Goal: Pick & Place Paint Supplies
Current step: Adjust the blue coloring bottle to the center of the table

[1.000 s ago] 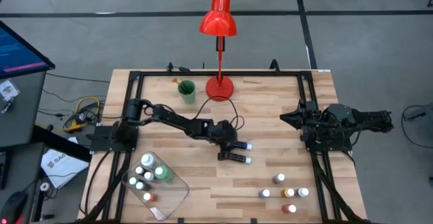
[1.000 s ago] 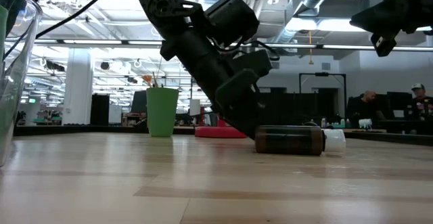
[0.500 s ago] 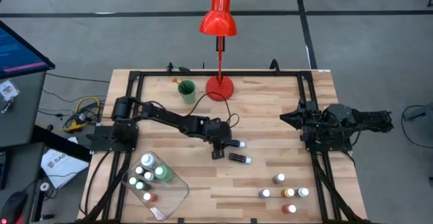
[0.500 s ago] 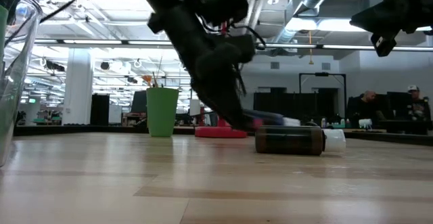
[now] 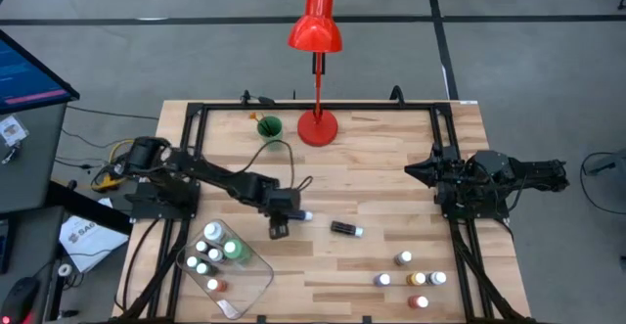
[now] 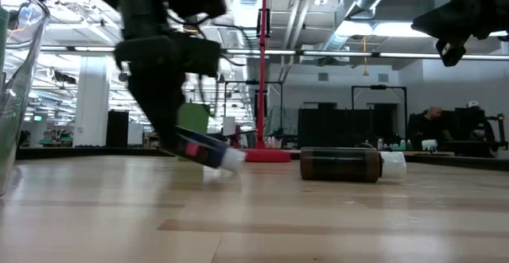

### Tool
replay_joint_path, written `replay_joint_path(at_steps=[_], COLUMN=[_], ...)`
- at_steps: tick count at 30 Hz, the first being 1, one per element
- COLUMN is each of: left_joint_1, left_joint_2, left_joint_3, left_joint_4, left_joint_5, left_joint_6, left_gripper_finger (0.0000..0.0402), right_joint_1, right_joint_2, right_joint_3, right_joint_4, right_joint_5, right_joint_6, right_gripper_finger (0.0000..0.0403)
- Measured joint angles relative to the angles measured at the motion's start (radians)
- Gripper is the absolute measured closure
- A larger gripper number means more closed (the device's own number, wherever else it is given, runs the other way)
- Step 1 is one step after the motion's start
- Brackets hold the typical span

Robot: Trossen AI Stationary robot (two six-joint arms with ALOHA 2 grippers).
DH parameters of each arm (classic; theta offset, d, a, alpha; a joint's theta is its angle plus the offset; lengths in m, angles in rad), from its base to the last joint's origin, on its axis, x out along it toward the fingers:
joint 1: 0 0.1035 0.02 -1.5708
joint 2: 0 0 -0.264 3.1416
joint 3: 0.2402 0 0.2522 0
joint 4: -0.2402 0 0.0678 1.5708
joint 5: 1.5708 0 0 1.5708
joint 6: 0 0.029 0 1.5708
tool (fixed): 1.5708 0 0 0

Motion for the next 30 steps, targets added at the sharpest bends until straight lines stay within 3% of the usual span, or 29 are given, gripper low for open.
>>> replay_joint_path(at_steps=[5, 12, 24, 30], left_joint_1=[-0.008, -0.008, -0.007, -0.004], left_joint_2=[-0.068, -0.061, -0.061, -0.061], left_joint_3=[-0.090, -0.132, -0.093, 0.013], left_joint_4=[0.000, 0.005, 0.002, 0.003], left_joint_5=[0.054, 0.095, 0.152, 0.175], left_joint_6=[-0.075, -0.092, -0.085, -0.072], left_gripper_finger=[0.0252, 0.0248, 0.0140, 0.0129], right_joint_1=[0.000, 0.000, 0.000, 0.000], right_joint_2=[0.000, 0.000, 0.000, 0.000], right_joint_3=[0.000, 0.000, 0.000, 0.000], right_joint_4=[0.000, 0.000, 0.000, 0.000], right_joint_5=[0.000, 0.000, 0.000, 0.000], right_joint_6=[0.000, 0.000, 0.000, 0.000], right_gripper_finger=[0.0369, 0.0369, 0.0369, 0.0369])
